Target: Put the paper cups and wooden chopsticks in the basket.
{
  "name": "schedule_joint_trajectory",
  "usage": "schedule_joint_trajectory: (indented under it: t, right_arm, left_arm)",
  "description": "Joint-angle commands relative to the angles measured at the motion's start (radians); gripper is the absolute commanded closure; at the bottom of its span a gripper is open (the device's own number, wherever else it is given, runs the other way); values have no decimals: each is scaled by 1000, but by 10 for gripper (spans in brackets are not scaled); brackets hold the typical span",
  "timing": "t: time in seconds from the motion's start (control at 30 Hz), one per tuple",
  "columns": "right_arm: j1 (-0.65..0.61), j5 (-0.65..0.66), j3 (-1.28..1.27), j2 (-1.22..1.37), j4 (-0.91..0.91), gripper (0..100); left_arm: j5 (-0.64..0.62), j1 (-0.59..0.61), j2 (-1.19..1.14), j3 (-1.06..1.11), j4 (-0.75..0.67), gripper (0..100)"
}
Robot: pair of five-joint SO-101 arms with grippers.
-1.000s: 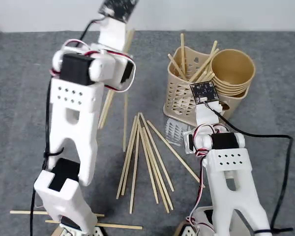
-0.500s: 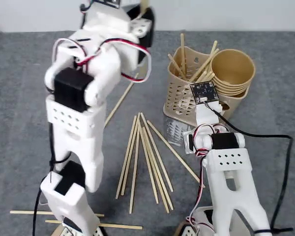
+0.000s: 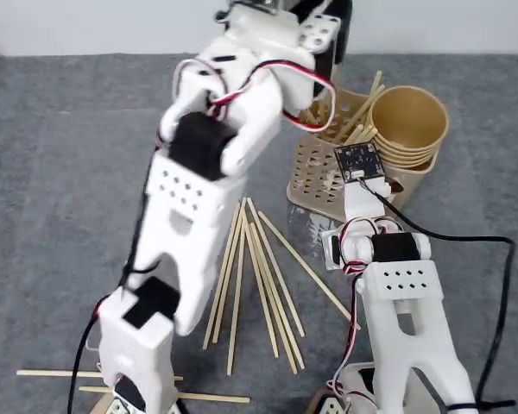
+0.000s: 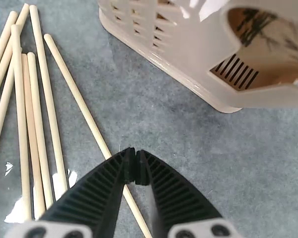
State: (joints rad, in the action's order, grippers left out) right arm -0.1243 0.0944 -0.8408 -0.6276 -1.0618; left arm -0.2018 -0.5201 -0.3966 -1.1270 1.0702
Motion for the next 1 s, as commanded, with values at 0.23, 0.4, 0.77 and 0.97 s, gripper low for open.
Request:
schedule_joint_trajectory:
  t: [0.23, 0.4, 0.77, 0.97]
  right_arm:
    - [5, -3, 3, -35, 18, 991]
    - [5, -3, 3, -35, 18, 991]
    - [5, -3, 3, -27, 18, 991]
    - [7, -3, 2, -25, 31, 991]
  left_arm:
    - [-3, 12, -115, -8, 109, 936]
    - [-6, 55, -35, -8, 229, 799]
    - [301, 269, 135, 10, 694, 798]
    - [508, 465, 256, 263, 686, 840]
